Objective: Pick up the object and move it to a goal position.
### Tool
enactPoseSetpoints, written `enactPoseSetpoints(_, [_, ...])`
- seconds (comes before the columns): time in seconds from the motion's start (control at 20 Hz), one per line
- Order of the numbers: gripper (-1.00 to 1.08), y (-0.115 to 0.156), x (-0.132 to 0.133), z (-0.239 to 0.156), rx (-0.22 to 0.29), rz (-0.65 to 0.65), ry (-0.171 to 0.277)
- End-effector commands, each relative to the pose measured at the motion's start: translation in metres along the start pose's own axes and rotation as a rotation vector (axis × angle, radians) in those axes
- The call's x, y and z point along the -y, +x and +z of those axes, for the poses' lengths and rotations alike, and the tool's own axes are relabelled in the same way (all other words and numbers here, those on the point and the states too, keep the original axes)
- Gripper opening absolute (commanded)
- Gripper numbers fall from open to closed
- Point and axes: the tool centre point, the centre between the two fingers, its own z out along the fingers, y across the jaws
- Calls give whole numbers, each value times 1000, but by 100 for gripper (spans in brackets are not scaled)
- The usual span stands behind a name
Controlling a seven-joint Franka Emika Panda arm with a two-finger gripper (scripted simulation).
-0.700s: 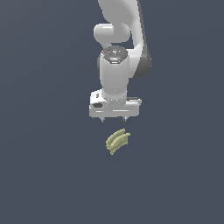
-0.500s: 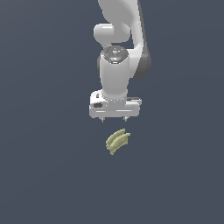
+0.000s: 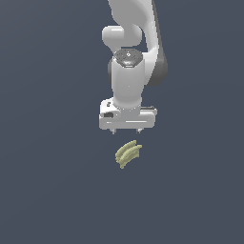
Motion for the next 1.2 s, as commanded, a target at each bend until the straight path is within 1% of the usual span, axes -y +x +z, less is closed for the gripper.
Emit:
enactPoseSetpoints(0.0, [100, 0, 0, 0, 1, 5, 0])
enactPoseSetpoints(0.25, [100, 2, 0, 2, 3, 42, 0])
enactPoseSetpoints(0.55, [100, 5, 0, 6, 9, 130, 1])
enactPoseSetpoints(0.8, [100, 8, 1, 12, 16, 239, 0])
enactPoseSetpoints(1.15, [100, 14, 2, 21, 28, 425, -5])
